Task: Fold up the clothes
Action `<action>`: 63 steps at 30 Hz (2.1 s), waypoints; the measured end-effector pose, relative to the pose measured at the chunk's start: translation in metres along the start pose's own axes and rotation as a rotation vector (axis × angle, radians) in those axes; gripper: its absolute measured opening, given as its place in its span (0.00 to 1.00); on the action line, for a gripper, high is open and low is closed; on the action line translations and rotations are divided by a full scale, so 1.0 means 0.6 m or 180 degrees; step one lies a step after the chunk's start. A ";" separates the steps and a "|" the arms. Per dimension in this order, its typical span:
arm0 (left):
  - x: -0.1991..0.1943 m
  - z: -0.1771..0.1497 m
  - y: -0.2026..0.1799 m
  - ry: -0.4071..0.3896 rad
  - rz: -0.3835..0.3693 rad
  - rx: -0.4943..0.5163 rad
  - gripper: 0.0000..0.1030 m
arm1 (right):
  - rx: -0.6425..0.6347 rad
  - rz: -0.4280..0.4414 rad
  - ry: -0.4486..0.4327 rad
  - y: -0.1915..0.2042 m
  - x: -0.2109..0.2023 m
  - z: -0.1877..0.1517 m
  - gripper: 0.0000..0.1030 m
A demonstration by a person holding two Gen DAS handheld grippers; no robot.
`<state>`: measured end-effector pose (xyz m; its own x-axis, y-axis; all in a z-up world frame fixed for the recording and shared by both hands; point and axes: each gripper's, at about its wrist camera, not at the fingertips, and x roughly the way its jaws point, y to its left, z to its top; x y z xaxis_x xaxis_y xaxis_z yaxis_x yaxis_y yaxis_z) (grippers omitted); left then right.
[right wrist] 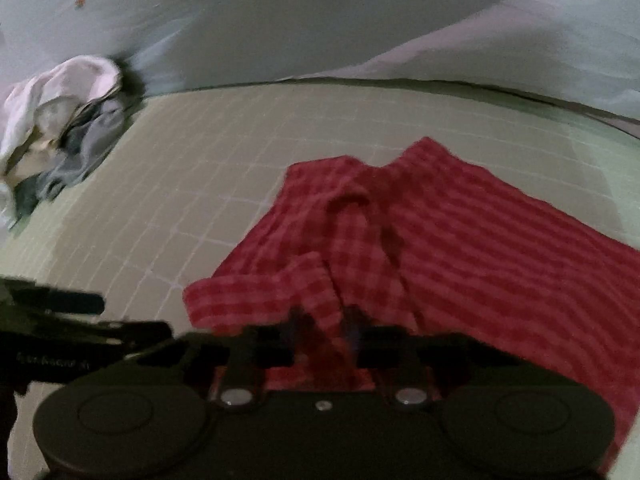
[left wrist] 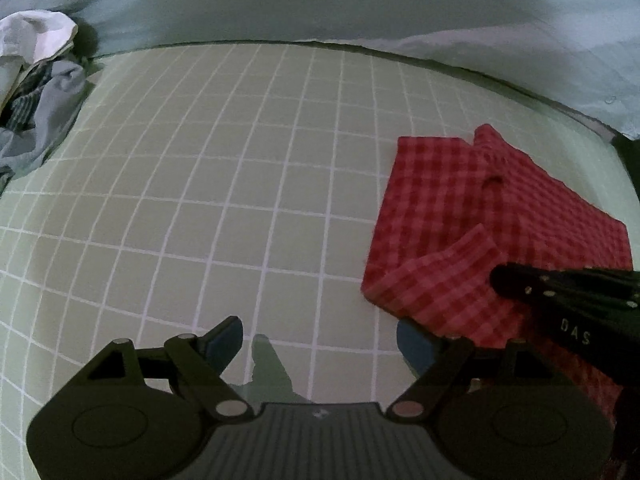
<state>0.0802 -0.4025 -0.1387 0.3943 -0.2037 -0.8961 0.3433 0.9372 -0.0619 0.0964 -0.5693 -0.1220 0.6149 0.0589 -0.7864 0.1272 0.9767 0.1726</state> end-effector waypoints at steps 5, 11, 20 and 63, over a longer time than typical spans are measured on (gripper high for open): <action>-0.006 0.002 -0.001 -0.0036 0.0039 -0.0019 0.82 | 0.0041 0.0131 -0.0200 -0.021 -0.032 0.010 0.00; -0.010 0.003 -0.005 -0.0057 0.0064 0.0003 0.82 | 0.0552 -0.0141 -0.0796 -0.123 -0.130 0.024 0.00; -0.012 -0.014 -0.020 0.0010 -0.0045 -0.0010 0.82 | 0.1538 -0.1329 -0.0687 -0.314 -0.166 -0.046 0.33; -0.129 -0.213 -0.128 0.0593 -0.1321 0.0576 0.14 | 0.1560 0.0028 0.0412 -0.052 -0.251 -0.341 0.09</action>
<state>-0.0858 -0.4227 -0.1208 0.0393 -0.4801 -0.8763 0.5885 0.7199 -0.3680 -0.1593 -0.5663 -0.1302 0.5200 0.1221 -0.8454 0.4919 0.7663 0.4133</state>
